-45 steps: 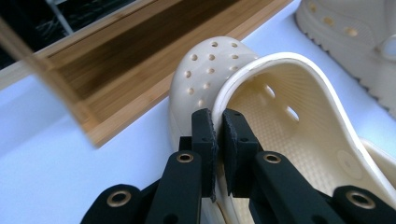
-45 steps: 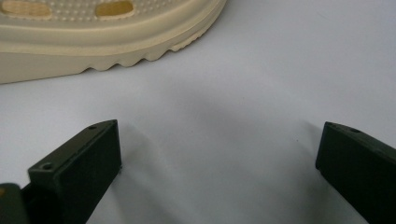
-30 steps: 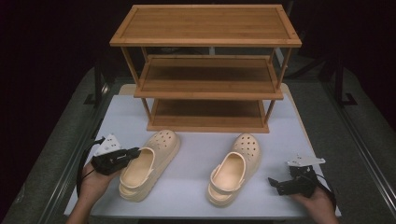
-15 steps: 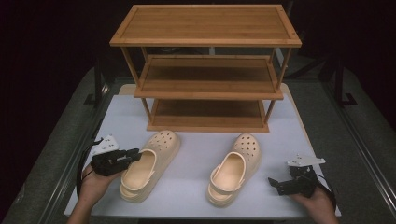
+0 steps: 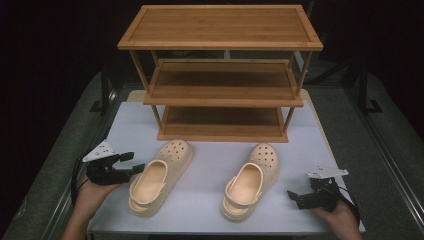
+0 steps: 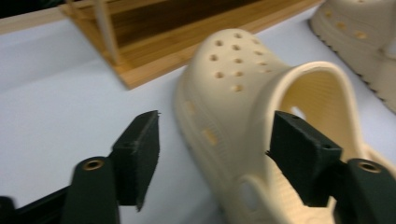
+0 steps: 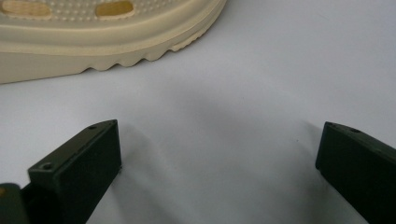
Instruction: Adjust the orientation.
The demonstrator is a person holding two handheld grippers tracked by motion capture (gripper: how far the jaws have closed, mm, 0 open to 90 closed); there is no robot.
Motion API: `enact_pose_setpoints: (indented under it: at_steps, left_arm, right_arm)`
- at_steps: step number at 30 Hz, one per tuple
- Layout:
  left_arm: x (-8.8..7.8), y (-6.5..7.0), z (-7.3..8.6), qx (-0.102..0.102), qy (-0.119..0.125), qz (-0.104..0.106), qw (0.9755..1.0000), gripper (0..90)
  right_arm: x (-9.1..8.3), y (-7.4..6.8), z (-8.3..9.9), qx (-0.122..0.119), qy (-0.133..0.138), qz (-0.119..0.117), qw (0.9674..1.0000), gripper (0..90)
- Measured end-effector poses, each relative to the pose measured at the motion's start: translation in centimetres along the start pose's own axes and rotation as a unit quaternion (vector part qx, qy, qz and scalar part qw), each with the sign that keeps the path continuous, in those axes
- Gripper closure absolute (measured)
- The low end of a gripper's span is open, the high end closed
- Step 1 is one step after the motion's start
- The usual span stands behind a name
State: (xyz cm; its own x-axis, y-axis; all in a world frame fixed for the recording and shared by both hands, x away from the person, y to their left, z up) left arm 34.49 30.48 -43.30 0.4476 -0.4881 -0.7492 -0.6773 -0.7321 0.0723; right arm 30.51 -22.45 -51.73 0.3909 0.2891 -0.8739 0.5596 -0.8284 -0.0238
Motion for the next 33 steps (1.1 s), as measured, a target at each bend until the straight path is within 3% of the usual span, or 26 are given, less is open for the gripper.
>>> enact_pose_setpoints:
  at_steps: [4, 9, 10, 14, 19, 21, 22, 24, 33]
  left_arm:
    - [-0.5, -2.0, 1.0, -0.030, -0.001, -0.025, 0.9992, 27.2]
    - [-0.5, -3.6, 2.0, -0.048, -0.007, -0.044, 0.9978, 22.6]
    - [-0.2, -4.4, 2.6, -0.057, -0.017, -0.058, 0.9965, 20.2]
    - [1.3, -5.4, 3.7, -0.073, -0.042, -0.065, 0.9943, 11.5]
    - [2.7, -5.9, 4.6, -0.068, -0.066, -0.081, 0.9923, 7.7]
    - [3.8, -6.0, 5.1, -0.063, -0.094, -0.089, 0.9896, 1.5]
    - [3.8, -6.0, 5.1, -0.063, -0.094, -0.089, 0.9896, 1.5]
    - [4.6, -6.0, 5.4, -0.060, -0.115, -0.092, 0.9873, 1.3]
    - [4.7, -6.0, 5.4, -0.056, -0.111, -0.092, 0.9880, 0.0]
  right_arm:
    - [0.0, 0.0, 0.0, 0.000, 0.000, 0.000, 1.0000, 0.0]
    - [0.0, 0.0, 0.0, 0.001, 0.000, -0.001, 1.0000, 0.0]
    - [0.0, 0.0, 0.0, 0.001, 0.000, 0.000, 1.0000, 0.0]
    - [0.0, 0.0, 0.0, 0.001, 0.000, 0.000, 1.0000, 0.0]
    - [0.0, 0.0, 0.0, 0.001, 0.000, 0.000, 1.0000, 0.0]
    - [0.0, 0.0, 0.0, 0.001, 0.000, 0.000, 1.0000, 0.0]
    - [0.0, 0.0, 0.0, 0.001, -0.001, 0.000, 1.0000, 0.0]
    - [0.0, 0.0, 0.0, 0.001, -0.001, -0.001, 1.0000, 0.0]
    - [0.0, 0.0, 0.0, -0.001, -0.003, 0.000, 1.0000, 0.0]
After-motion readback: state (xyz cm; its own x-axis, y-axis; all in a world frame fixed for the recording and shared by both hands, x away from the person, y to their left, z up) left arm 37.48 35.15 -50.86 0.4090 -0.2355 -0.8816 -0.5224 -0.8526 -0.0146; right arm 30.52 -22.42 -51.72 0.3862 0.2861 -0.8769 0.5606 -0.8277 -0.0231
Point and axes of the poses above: each handheld gripper's, and its own axes: x roughly forward along the jaws, z roughly out of its underside, y roughly to its right, the point moved 8 cm from there along x, roughly forward along the jaws, and after that the axes turned 15 degrees about -y, right-handed, at the moved point
